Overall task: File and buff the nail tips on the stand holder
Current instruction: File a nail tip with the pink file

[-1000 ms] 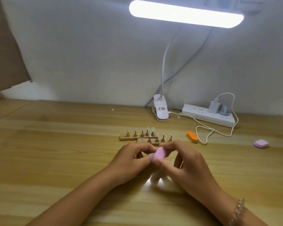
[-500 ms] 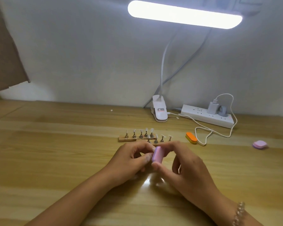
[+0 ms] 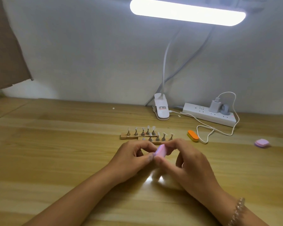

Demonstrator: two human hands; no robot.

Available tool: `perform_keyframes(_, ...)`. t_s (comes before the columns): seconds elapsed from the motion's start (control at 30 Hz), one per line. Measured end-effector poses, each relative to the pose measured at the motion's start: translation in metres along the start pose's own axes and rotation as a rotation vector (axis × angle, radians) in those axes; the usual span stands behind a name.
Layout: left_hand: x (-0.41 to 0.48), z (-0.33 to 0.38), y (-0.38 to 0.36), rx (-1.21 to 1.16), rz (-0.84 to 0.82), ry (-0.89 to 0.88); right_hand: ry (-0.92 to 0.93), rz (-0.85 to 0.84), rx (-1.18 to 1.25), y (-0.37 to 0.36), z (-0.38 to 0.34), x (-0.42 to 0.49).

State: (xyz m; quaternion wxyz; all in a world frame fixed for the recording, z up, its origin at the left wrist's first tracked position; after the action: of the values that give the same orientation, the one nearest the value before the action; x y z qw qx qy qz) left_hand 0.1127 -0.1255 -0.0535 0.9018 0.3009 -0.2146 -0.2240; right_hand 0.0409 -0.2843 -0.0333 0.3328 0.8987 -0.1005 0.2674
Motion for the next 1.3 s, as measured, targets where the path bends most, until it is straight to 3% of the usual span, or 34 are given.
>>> perform_keyframes(0.13,-0.001,-0.002,0.002,-0.098,0.021,0.044,-0.063,0.139,0.107,0.012,0.007,0.002)
perform_keyframes(0.27,0.001,-0.004,0.003,-0.118,0.025,0.054,0.044,-0.034,-0.025,-0.003,-0.008,-0.004)
perform_keyframes(0.4,0.002,-0.004,0.002,-0.093,0.040,0.028,-0.025,0.081,-0.014,0.005,0.001,-0.001)
perform_keyframes(0.53,0.002,-0.004,0.003,-0.092,0.067,0.021,0.068,-0.042,-0.063,-0.005,-0.008,-0.005)
perform_keyframes(0.67,0.000,-0.003,0.004,-0.102,0.085,0.026,-0.010,0.094,0.015,0.006,-0.003,-0.001)
perform_keyframes(0.77,0.001,-0.004,0.003,-0.087,0.082,0.033,0.046,-0.029,-0.017,-0.001,-0.008,-0.003)
perform_keyframes(0.9,0.000,-0.002,0.003,-0.066,0.083,0.010,-0.009,0.090,0.036,0.006,-0.004,-0.001)
perform_keyframes(1.0,0.001,-0.003,0.004,-0.052,0.088,0.023,0.029,-0.033,-0.009,-0.001,-0.007,-0.003)
perform_keyframes(1.1,0.001,-0.004,0.004,-0.044,0.101,0.032,-0.014,0.075,0.029,0.006,-0.003,-0.001)
perform_keyframes(1.23,0.001,-0.003,0.004,-0.026,0.100,0.034,0.037,-0.019,-0.014,-0.002,-0.006,-0.003)
perform_keyframes(1.3,0.001,-0.002,0.005,-0.029,0.106,0.041,0.006,0.047,0.013,0.002,-0.003,-0.002)
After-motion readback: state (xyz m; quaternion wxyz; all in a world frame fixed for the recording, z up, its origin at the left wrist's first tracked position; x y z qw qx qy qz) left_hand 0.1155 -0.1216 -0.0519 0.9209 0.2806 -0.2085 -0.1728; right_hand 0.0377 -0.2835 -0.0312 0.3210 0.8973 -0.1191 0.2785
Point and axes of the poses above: each hand's wrist, its own x-axis towards the middle knuckle, its own y-axis out of the back of the hand, z = x × y, the point moved 4 cm from there along x, towards the middle knuckle, and after that the axes turned 12 degrees about x, right-handed, at the moved point
